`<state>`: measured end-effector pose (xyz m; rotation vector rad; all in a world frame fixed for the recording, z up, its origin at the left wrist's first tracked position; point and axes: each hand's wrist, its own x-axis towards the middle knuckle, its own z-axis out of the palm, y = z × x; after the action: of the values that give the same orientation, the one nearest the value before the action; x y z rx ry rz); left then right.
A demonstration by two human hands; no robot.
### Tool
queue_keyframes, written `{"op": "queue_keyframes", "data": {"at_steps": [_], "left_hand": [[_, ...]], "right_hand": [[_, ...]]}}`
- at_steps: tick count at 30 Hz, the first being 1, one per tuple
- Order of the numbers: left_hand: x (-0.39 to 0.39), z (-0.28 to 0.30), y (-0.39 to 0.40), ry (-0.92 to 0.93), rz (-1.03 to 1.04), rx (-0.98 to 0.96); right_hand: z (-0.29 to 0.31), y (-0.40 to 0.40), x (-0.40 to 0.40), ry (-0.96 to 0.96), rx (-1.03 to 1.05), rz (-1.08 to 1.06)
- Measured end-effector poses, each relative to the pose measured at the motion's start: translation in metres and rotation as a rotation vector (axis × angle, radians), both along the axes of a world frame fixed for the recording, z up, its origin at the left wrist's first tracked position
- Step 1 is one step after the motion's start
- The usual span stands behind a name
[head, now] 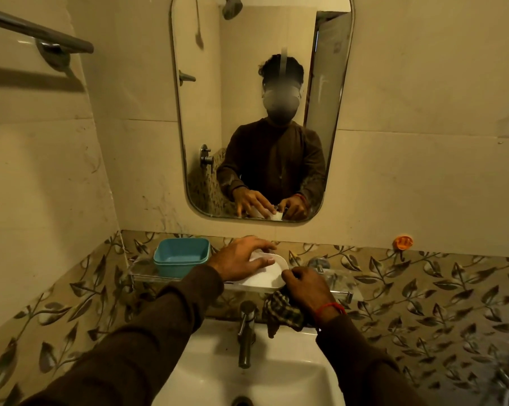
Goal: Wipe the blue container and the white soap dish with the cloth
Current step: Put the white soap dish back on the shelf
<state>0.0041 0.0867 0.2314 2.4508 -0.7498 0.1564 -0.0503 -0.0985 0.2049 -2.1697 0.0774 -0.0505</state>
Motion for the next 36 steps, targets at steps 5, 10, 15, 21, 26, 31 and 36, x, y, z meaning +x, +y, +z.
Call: {"op": "queue_keyframes", "data": {"at_steps": [5,10,15,21,26,31,36], "left_hand": [[0.005,0.003,0.011,0.056,-0.042,0.316],[0.015,-0.001,0.015,-0.017,-0.027,0.408],[0.030,-0.011,0.021,0.044,-0.002,0.424],[0.036,-0.024,0.021,0.137,0.004,0.434],[0.041,-0.029,0.022,0.133,0.014,0.449],[0.042,-0.044,0.027,0.050,0.032,0.420],[0.028,-0.052,0.027,-0.152,0.100,0.205]], "right_hand": [[0.006,-0.007,0.022,0.019,-0.067,-0.075],[0.000,-0.004,0.034,0.032,0.003,-0.095],[-0.010,-0.003,0.035,-0.027,0.191,-0.133],[-0.019,-0.013,0.018,-0.065,0.291,-0.086],[-0.022,-0.020,0.007,0.060,0.651,-0.079],[-0.020,-0.022,-0.013,0.377,0.984,0.205],[-0.029,-0.020,-0.022,0.292,1.149,0.303]]}}
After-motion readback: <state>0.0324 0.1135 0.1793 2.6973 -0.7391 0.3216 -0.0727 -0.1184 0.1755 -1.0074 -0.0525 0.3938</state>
